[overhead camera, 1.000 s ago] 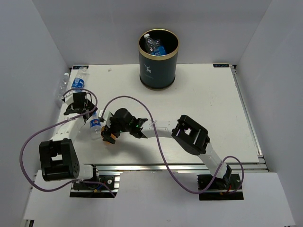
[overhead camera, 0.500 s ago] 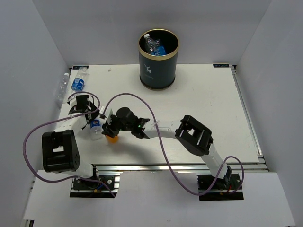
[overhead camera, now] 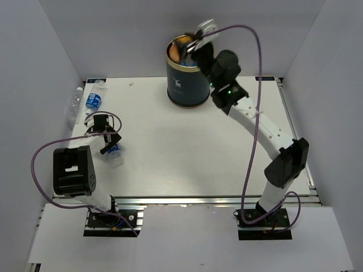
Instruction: Put the plastic bottles in the bin
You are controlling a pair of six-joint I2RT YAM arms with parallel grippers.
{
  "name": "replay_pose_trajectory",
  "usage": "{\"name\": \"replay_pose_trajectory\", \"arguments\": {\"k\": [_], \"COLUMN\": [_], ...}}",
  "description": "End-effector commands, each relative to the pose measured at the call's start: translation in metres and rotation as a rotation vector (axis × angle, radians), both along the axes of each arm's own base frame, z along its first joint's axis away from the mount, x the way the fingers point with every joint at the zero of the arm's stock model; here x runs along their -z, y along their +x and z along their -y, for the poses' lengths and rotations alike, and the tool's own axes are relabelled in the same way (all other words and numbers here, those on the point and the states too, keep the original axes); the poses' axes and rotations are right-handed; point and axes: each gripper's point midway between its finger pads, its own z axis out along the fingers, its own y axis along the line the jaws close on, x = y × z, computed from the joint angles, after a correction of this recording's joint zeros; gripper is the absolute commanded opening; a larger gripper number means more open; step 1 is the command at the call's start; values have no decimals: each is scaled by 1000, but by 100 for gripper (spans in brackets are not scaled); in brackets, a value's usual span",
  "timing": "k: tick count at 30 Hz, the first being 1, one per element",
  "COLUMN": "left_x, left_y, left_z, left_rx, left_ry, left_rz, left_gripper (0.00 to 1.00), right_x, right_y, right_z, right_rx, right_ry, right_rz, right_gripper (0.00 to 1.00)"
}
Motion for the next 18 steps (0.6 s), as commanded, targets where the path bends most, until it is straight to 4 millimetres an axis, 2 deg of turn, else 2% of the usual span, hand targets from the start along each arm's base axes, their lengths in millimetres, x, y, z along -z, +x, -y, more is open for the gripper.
{"name": "replay_pose_trajectory", "arguments": {"k": [1,2,4,5,6,7,8,10,11,12,13,14,15,16,17,18], "left_x": [-11,-10,-15,-17,-20,-25,-36,-60,-84,-102,-128,-147,-182,-205,-246,-266], "left_y": [21,20,26,26,28,30,38,51,68,78,90,98,113,123,136,143], "left_z": [1,1,-2,-2,-3,-3,-3,1,4,12,16,21,29,38,55,65], "left_rx": [19,21,17,19,22,21,25,46,70,102,123,148,179,216,272,307], "left_ry": [-18,-16,-5,-4,-1,1,1,-12,-22,-53,-60,-71,-74,-86,-81,-68], "left_rz": [45,34,38,35,40,51,75,139,213,266,347,402,488,551,641,682], "left_gripper": [59,55,45,41,36,33,31,25,24,24,23,23,23,23,22,23], "right_x": [-20,0,3,1,3,0,6,8,18,16,13,12,10,8,-5,-5], "right_y": [59,90,117,138,149,157,171,177,180,181,180,180,179,177,170,168], "right_z": [38,42,52,55,58,62,67,73,74,78,83,86,89,91,96,99], "right_rx": [192,231,296,323,345,369,396,420,421,424,434,443,456,460,462,465], "right_ry": [88,70,82,87,87,99,98,95,83,66,68,55,51,43,40,31], "right_rz": [10,-18,-16,-2,4,12,22,57,47,62,66,71,71,70,91,88], "right_gripper": [12,12,13,16,20,25,35,52,65,75,89,89,89,89,90,89]}}
